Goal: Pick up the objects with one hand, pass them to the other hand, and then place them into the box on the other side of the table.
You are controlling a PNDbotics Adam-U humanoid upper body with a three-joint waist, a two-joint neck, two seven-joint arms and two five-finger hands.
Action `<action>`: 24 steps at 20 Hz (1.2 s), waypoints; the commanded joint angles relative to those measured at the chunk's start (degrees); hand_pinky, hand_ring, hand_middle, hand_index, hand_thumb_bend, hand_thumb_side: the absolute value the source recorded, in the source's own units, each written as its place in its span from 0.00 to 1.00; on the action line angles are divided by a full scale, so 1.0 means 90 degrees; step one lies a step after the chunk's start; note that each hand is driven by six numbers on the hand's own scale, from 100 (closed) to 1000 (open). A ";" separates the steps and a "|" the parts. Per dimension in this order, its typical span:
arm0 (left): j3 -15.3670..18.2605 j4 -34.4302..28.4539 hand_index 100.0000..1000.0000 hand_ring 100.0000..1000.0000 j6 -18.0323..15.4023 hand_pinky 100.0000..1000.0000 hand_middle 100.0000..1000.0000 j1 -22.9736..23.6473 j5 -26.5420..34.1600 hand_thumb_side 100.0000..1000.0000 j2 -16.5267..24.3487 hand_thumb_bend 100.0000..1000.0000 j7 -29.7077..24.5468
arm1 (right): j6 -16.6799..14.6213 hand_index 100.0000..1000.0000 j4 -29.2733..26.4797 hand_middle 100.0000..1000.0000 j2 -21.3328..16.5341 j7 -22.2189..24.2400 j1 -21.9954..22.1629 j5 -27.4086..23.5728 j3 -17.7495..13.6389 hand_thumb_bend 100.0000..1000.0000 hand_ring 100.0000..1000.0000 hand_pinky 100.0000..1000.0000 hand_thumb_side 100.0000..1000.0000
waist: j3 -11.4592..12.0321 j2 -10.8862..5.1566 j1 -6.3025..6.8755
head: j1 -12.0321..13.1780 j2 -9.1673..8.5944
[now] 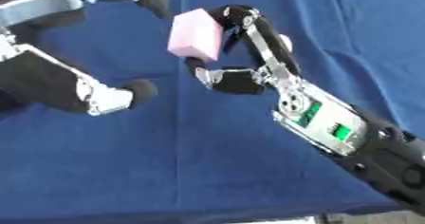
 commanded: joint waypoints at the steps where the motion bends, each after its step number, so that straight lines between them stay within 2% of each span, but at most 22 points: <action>1: 0.0077 -0.0060 0.84 0.81 0.0061 0.88 0.81 -0.0048 -0.0179 0.39 0.0019 0.35 -0.0018 | -0.0086 0.50 -0.0078 0.46 -0.0037 0.0012 -0.0092 0.0133 -0.0022 0.00 0.58 0.40 0.00 | -0.0016 -0.0112 -0.0029 | 0.0042 -0.0013; 11: 0.0026 0.0189 0.83 0.81 0.0257 0.89 0.81 0.0040 -0.0481 0.35 -0.0164 0.32 0.0199 | -0.0301 0.50 -0.0078 0.46 0.0005 0.0065 -0.0073 0.0501 0.0102 0.00 0.58 0.41 0.00 | -0.0063 -0.0102 -0.0036 | 0.0101 -0.0033; 20: -0.0032 0.0475 0.82 0.81 0.0209 0.89 0.81 0.0066 -0.0506 0.33 -0.0311 0.26 0.0374 | -0.0354 0.50 -0.0078 0.46 0.0028 0.0083 -0.0070 0.0591 0.0157 0.00 0.58 0.40 0.00 | -0.0068 -0.0093 -0.0051 | 0.0196 -0.0013; 24: -0.0064 0.0601 0.81 0.81 0.0179 0.89 0.81 0.0079 -0.0527 0.33 -0.0390 0.27 0.0424 | -0.0351 0.50 -0.0078 0.46 0.0043 0.0096 -0.0085 0.0610 0.0163 0.00 0.58 0.40 0.00 | -0.0081 -0.0092 -0.0062 | 0.0235 -0.0013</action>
